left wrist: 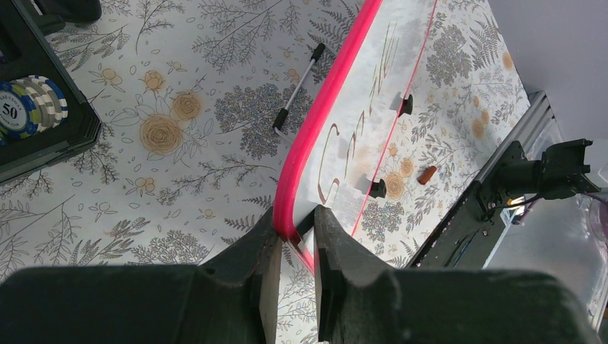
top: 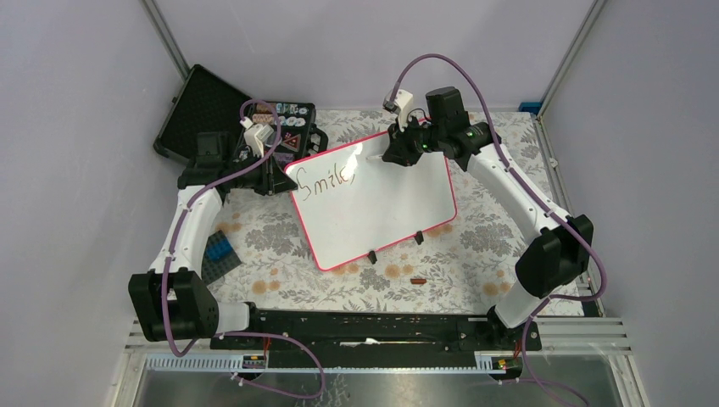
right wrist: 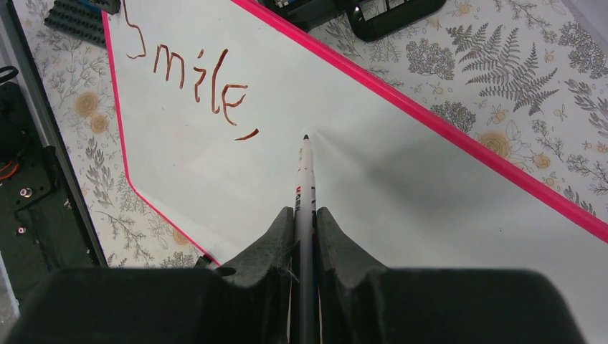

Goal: Write a sentence on the whiteboard

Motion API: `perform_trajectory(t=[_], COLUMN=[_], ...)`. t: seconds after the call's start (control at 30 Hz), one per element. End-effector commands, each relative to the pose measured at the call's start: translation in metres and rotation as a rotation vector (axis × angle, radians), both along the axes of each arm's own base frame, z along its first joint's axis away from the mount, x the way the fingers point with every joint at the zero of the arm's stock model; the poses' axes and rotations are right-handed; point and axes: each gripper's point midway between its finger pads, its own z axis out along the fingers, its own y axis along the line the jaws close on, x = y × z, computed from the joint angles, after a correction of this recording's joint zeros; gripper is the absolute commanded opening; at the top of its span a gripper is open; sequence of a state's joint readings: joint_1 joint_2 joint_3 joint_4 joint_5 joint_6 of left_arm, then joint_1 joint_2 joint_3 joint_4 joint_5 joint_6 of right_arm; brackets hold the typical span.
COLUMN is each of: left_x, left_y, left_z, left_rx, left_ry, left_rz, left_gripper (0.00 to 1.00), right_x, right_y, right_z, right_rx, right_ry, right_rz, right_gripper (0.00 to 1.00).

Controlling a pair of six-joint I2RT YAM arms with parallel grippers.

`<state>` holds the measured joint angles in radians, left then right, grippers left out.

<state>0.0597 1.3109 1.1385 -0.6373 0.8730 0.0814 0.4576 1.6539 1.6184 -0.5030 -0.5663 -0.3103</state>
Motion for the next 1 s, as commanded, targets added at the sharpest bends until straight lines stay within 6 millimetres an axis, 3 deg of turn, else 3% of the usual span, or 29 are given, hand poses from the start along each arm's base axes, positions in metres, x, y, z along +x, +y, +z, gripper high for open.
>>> perform_trajectory(t=[0.0, 0.57, 0.97], left_x=[0.016, 0.015, 0.015], left_y=[0.006, 0.006, 0.005], left_z=[0.010, 0.009, 0.010], left_rx=[0.072, 0.075, 0.075], left_ry=[-0.119, -0.121, -0.124], left_rz=[0.012, 0.009, 0.008], left_gripper=[0.00, 0.00, 0.00], right_x=[0.004, -0.005, 0.005], right_y=[0.003, 0.003, 0.004], right_z=[0.011, -0.001, 0.000], right_rx=[0.026, 0.024, 0.019], right_ry=[-0.029, 0.011, -0.005], right_rz=[0.004, 0.021, -0.003], right_gripper=[0.00, 0.00, 0.00])
